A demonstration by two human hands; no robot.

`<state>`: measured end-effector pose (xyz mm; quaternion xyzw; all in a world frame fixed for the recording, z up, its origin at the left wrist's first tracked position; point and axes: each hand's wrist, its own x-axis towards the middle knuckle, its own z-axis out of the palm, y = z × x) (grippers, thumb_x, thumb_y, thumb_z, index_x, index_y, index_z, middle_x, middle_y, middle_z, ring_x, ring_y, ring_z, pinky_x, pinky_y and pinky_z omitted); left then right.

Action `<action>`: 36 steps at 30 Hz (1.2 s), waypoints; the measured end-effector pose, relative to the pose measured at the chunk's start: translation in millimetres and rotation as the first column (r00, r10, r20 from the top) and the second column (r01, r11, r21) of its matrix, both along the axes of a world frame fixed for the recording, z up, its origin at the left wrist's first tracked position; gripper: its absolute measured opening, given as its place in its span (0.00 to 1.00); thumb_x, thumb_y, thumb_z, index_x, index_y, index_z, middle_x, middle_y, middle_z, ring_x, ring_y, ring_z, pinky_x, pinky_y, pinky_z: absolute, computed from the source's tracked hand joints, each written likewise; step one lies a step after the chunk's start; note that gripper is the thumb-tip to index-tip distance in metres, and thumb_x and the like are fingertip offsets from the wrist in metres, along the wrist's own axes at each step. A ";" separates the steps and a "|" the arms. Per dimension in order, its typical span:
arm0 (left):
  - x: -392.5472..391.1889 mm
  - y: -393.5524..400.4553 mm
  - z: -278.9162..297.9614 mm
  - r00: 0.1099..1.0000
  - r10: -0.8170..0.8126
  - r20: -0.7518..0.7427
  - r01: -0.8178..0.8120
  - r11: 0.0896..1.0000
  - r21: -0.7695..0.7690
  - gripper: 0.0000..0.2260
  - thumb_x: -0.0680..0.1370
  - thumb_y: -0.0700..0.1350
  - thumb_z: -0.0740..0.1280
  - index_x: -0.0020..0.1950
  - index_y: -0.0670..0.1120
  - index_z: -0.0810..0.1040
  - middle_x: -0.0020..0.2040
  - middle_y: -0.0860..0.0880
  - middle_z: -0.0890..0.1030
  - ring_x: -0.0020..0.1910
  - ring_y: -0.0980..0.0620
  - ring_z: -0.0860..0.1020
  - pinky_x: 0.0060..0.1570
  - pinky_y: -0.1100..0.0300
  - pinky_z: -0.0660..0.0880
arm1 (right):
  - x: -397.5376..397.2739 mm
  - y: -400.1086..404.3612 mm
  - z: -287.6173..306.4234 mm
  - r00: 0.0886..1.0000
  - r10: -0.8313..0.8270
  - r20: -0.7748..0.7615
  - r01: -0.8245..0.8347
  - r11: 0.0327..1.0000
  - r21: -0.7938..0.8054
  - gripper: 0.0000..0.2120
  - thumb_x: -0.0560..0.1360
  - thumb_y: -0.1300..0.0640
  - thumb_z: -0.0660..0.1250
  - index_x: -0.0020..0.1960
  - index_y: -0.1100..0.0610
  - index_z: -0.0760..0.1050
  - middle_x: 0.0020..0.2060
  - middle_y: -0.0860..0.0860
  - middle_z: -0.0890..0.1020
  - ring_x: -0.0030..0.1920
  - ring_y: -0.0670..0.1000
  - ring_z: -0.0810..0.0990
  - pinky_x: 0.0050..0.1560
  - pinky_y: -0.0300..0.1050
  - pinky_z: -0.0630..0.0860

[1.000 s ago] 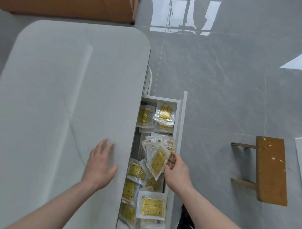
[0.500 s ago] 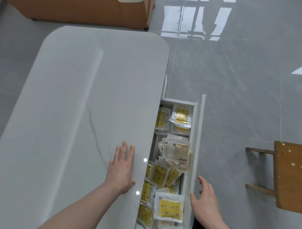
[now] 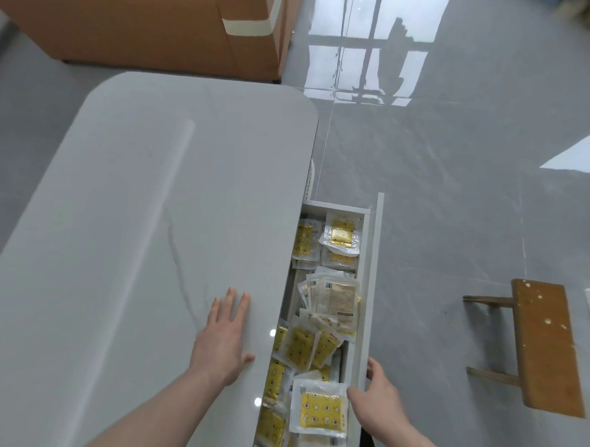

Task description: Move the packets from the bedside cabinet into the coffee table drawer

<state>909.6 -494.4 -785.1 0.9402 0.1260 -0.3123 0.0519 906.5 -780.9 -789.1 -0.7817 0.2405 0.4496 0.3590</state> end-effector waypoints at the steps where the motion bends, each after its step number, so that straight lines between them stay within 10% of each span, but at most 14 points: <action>1: -9.3 -1.0 1.2 1.000 0.019 0.011 -0.019 1.000 -0.003 0.52 0.77 0.59 0.72 0.83 0.56 0.34 0.84 0.52 0.34 0.84 0.46 0.41 0.74 0.49 0.70 | 0.3 0.1 -0.2 1.000 -0.002 -0.006 0.002 1.000 0.000 0.36 0.79 0.61 0.68 0.82 0.52 0.57 0.74 0.51 0.74 0.69 0.53 0.76 0.70 0.50 0.73; 7: -76.5 14.2 13.5 0.998 0.024 -0.052 -0.025 0.999 -0.024 0.48 0.78 0.53 0.73 0.83 0.61 0.38 0.84 0.55 0.38 0.84 0.47 0.49 0.70 0.52 0.74 | 5.5 0.6 4.5 0.995 -0.069 -0.073 0.072 0.996 0.042 0.34 0.78 0.63 0.66 0.81 0.50 0.60 0.69 0.50 0.77 0.58 0.51 0.77 0.57 0.46 0.75; 14: -135.3 8.3 13.9 0.981 0.174 -0.082 -0.175 0.984 -0.007 0.50 0.79 0.57 0.72 0.82 0.60 0.32 0.82 0.57 0.30 0.84 0.43 0.45 0.72 0.52 0.72 | 4.1 18.1 2.8 0.994 -0.028 -0.104 0.037 0.996 0.086 0.33 0.79 0.62 0.66 0.82 0.51 0.60 0.73 0.51 0.74 0.69 0.57 0.76 0.69 0.61 0.77; 22: -141.6 4.7 -5.0 0.977 0.209 -0.046 -0.209 0.978 0.016 0.51 0.79 0.59 0.71 0.81 0.60 0.30 0.81 0.59 0.29 0.84 0.43 0.44 0.67 0.56 0.75 | 6.4 58.4 -13.0 0.997 -0.002 -0.079 0.014 0.988 0.153 0.25 0.80 0.62 0.63 0.75 0.49 0.67 0.55 0.45 0.78 0.46 0.50 0.83 0.48 0.47 0.84; 36: -139.4 20.6 -4.8 0.979 0.152 -0.134 -0.156 0.988 -0.014 0.43 0.82 0.50 0.67 0.84 0.57 0.37 0.84 0.55 0.35 0.83 0.38 0.49 0.78 0.48 0.58 | -7.6 140.2 -3.5 0.987 -0.002 -0.159 0.042 0.967 0.251 0.20 0.82 0.54 0.63 0.74 0.49 0.71 0.51 0.44 0.78 0.59 0.54 0.82 0.55 0.52 0.83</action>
